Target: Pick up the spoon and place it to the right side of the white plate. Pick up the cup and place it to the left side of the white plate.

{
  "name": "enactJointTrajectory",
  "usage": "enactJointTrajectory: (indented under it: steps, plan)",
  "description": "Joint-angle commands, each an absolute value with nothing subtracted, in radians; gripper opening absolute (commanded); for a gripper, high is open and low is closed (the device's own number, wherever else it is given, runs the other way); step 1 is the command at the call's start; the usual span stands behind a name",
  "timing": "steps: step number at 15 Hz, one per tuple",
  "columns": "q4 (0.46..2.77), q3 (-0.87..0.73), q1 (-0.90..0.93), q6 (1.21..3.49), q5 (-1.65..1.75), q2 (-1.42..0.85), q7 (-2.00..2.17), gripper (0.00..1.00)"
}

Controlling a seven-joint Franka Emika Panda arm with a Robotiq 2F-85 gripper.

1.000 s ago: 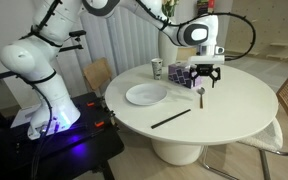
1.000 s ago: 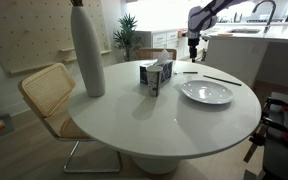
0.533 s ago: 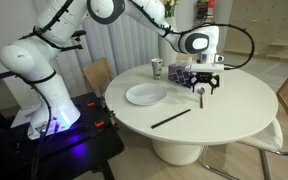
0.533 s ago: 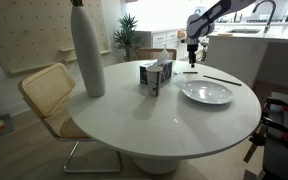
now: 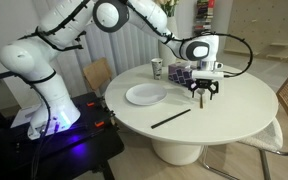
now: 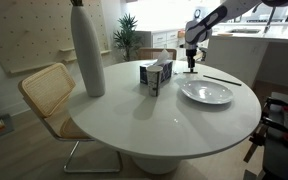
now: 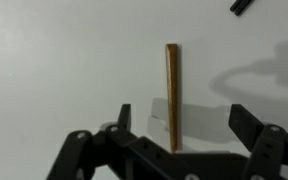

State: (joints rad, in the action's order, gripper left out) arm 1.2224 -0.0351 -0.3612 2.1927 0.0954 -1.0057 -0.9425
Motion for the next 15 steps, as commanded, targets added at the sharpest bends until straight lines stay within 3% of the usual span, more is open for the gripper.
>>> enactJointTrajectory:
  steps: [1,13,14,15]
  plan:
    - [1.147,-0.020,-0.376,2.168,0.083,-1.051,-0.978,1.00]
    - [1.065,-0.028,-0.369,2.160,0.094,-1.131,-0.985,1.00]
    - [1.062,-0.028,-0.369,2.158,0.095,-1.136,-0.984,0.95]
    - [1.056,-0.029,-0.367,2.156,0.096,-1.140,-0.983,0.74]
